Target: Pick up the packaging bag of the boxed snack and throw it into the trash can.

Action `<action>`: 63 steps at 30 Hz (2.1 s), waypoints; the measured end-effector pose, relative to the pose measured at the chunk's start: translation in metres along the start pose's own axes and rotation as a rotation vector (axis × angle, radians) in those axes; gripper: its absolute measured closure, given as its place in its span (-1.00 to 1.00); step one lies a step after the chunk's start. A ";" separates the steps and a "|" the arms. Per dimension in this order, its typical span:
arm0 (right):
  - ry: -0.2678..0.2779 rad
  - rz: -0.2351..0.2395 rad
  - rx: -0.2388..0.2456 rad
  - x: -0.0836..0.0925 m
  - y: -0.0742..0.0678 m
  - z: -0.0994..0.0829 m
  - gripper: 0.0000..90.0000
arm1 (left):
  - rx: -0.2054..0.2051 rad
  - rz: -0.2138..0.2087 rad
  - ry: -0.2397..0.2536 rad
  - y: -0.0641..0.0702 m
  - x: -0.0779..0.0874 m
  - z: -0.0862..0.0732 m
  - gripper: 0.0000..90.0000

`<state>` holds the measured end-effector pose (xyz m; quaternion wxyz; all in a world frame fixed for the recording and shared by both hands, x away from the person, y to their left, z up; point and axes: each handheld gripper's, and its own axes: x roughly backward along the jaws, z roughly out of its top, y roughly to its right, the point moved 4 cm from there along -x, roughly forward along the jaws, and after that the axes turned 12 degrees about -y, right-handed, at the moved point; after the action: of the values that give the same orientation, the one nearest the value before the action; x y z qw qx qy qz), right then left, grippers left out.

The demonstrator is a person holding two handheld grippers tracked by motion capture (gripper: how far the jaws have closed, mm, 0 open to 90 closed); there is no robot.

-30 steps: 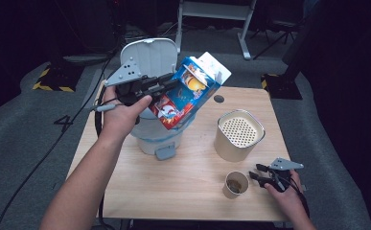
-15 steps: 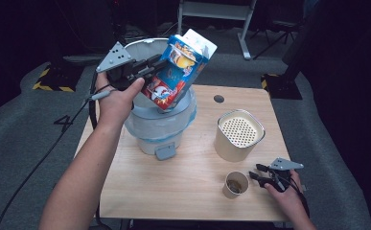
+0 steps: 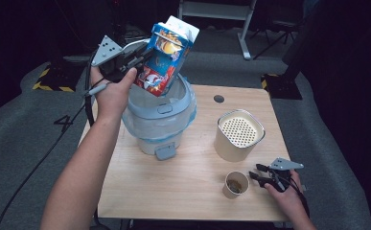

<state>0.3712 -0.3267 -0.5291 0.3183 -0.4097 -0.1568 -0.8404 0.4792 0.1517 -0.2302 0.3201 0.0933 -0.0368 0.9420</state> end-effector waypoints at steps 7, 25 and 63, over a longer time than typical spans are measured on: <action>0.000 0.000 0.000 0.000 0.000 0.000 0.12 | -0.020 0.044 -0.033 -0.003 -0.008 -0.007 0.68; 0.000 0.000 0.000 0.000 0.000 0.000 0.12 | -0.046 0.086 -0.113 -0.003 -0.020 -0.020 0.67; 0.000 0.000 0.000 0.000 0.000 0.000 0.12 | -0.037 0.040 -0.303 0.005 -0.020 -0.052 0.55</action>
<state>0.3712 -0.3267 -0.5291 0.3182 -0.4097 -0.1567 -0.8404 0.4836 0.1421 -0.2855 0.2939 0.2279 -0.1039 0.9224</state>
